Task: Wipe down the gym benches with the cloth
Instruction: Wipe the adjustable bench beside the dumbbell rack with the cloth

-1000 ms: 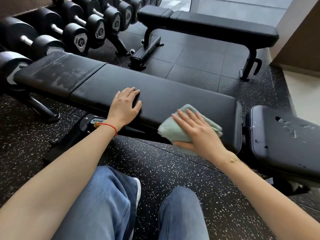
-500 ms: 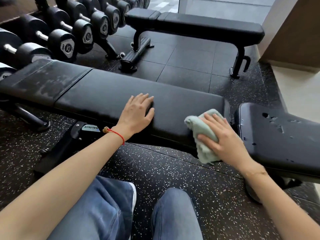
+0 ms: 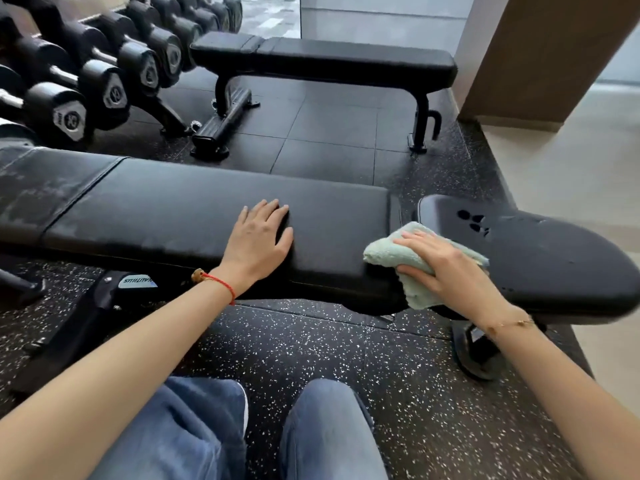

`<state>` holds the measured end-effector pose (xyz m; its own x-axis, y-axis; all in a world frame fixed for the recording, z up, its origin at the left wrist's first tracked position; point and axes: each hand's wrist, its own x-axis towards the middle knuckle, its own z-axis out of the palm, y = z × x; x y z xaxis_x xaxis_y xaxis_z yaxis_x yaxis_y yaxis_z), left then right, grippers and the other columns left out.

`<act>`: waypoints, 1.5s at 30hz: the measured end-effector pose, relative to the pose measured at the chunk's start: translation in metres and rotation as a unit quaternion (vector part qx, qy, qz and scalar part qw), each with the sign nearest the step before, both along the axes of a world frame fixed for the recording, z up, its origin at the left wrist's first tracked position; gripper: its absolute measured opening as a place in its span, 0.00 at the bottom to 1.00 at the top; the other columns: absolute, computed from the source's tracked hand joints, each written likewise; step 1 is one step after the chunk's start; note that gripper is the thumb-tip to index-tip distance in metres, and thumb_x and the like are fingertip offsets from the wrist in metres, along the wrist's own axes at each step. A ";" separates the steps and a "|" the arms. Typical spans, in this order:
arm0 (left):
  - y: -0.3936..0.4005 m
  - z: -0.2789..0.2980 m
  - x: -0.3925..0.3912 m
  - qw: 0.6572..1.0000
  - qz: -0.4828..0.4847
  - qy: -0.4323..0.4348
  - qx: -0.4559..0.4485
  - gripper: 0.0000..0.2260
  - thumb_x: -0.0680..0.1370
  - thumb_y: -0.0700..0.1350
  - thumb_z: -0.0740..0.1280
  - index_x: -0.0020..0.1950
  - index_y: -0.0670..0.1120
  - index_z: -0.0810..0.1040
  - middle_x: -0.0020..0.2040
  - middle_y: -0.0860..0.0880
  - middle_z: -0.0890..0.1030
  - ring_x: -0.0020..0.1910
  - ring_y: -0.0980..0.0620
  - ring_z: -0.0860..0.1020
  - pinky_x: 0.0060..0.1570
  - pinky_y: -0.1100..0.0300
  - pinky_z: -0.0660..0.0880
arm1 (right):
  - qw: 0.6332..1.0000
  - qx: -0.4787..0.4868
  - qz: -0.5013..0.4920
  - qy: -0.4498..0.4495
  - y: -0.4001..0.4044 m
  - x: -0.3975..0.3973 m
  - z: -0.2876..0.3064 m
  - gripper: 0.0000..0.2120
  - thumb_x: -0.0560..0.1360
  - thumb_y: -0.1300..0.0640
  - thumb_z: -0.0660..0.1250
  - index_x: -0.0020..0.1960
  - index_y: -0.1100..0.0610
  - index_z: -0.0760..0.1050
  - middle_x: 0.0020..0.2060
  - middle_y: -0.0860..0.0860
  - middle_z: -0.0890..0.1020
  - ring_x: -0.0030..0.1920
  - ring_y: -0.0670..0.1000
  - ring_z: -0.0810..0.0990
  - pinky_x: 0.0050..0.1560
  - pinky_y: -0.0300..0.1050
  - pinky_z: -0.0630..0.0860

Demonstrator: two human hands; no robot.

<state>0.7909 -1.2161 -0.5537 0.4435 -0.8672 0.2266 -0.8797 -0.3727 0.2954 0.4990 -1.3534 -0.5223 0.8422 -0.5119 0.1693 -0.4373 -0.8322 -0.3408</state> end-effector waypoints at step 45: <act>-0.080 -0.007 -0.120 0.997 -0.078 0.018 0.001 0.28 0.79 0.55 0.54 0.77 0.47 0.60 0.78 0.44 0.59 0.78 0.45 0.52 0.77 0.43 0.46 | 0.979 0.012 -0.199 0.042 -0.065 -0.013 -0.016 0.27 0.80 0.44 0.59 0.77 0.46 0.59 0.78 0.49 0.58 0.79 0.52 0.51 0.78 0.51 0.43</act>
<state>0.6711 -1.2965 -0.5611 0.3114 -0.9264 0.2117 -0.9160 -0.2333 0.3264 0.4864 -1.4179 -0.5381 0.5850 -0.8058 0.0920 -0.7532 -0.5819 -0.3068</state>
